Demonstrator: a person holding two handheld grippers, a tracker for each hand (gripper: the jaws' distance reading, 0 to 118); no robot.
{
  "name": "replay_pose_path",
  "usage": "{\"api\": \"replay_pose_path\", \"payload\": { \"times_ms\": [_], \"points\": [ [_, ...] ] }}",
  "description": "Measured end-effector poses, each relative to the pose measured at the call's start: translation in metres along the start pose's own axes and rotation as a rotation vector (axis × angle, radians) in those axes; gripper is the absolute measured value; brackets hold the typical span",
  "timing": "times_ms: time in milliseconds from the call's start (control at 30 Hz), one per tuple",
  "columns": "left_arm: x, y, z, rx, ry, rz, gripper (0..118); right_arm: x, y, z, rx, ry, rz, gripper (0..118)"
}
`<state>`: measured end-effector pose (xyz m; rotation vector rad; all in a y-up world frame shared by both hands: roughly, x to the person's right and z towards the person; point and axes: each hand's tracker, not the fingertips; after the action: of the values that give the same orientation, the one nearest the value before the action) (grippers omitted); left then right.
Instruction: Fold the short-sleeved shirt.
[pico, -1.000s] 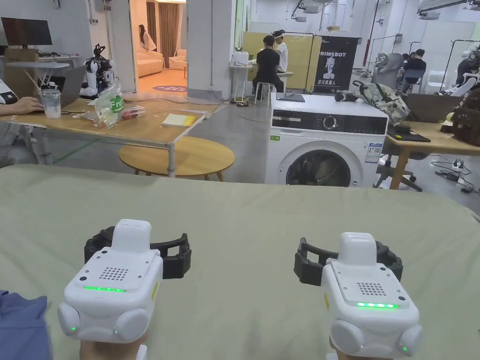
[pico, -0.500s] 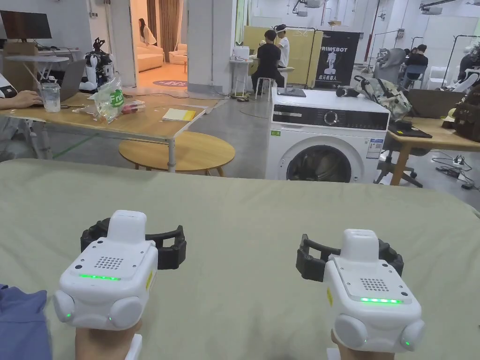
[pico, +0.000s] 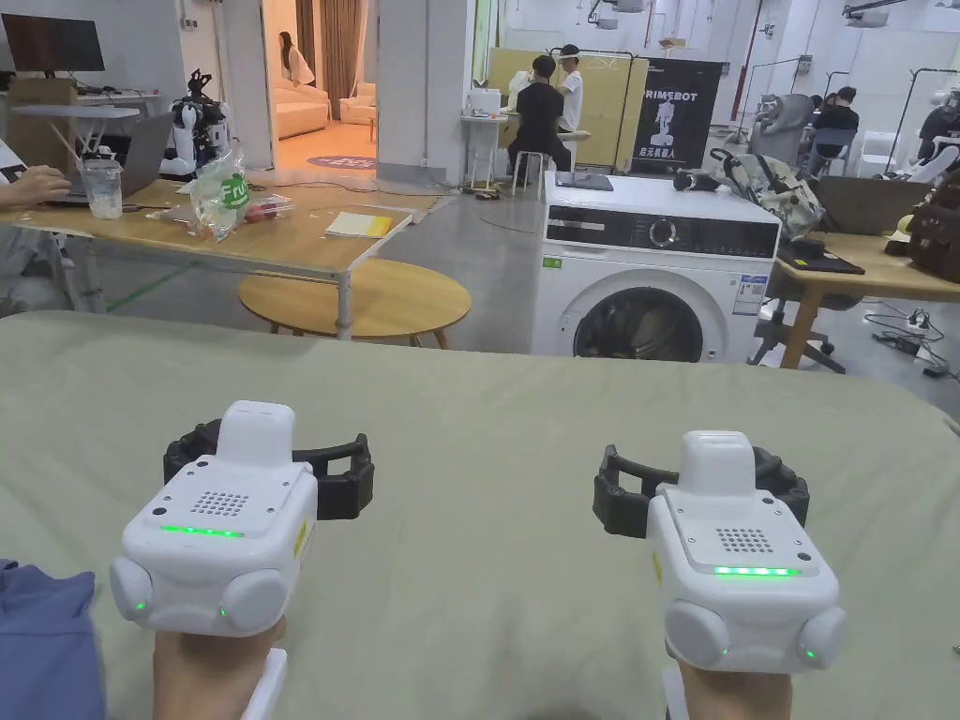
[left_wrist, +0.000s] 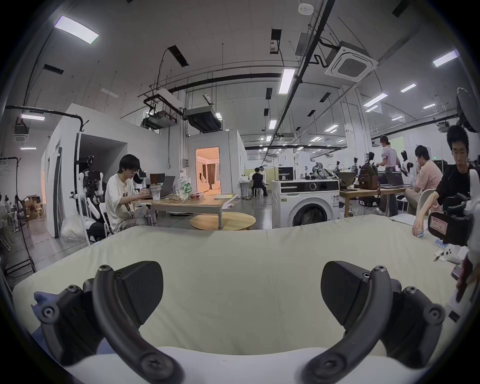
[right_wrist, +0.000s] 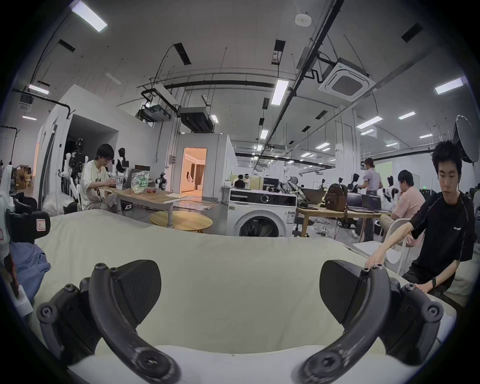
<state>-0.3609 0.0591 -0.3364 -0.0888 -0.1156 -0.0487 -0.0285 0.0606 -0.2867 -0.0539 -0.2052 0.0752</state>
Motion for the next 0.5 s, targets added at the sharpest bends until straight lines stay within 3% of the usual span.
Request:
{"api": "replay_pose_path", "payload": {
  "times_ms": [233, 267, 300, 333, 367, 400, 433, 500],
  "points": [
    [0.003, -0.001, 0.005, 0.008, -0.010, -0.002, 118, 0.000, -0.001, 0.003, -0.010, -0.008, -0.037, 118],
    [0.003, -0.001, 0.006, 0.012, -0.012, -0.002, 117, 0.000, -0.002, 0.004, -0.010, -0.009, -0.040, 114],
    [0.004, -0.001, 0.008, 0.019, -0.011, -0.001, 112, -0.001, -0.002, 0.005, -0.009, -0.011, -0.042, 102],
    [0.004, -0.001, 0.010, 0.030, -0.019, 0.002, 98, -0.002, -0.002, 0.007, -0.009, -0.011, -0.042, 86],
    [0.005, 0.000, 0.013, 0.044, -0.028, 0.006, 72, -0.003, -0.002, 0.008, -0.007, -0.013, -0.043, 62],
    [0.006, 0.001, 0.013, 0.039, -0.029, 0.006, 20, -0.003, -0.003, 0.009, -0.006, -0.018, -0.043, 27],
    [0.008, 0.002, 0.012, 0.015, -0.009, -0.002, 6, -0.004, -0.002, 0.009, -0.011, -0.026, -0.040, 9],
    [0.010, 0.001, 0.014, 0.026, -0.017, 0.012, 3, -0.005, -0.003, 0.009, -0.002, -0.045, -0.043, 2]
  ]
}}
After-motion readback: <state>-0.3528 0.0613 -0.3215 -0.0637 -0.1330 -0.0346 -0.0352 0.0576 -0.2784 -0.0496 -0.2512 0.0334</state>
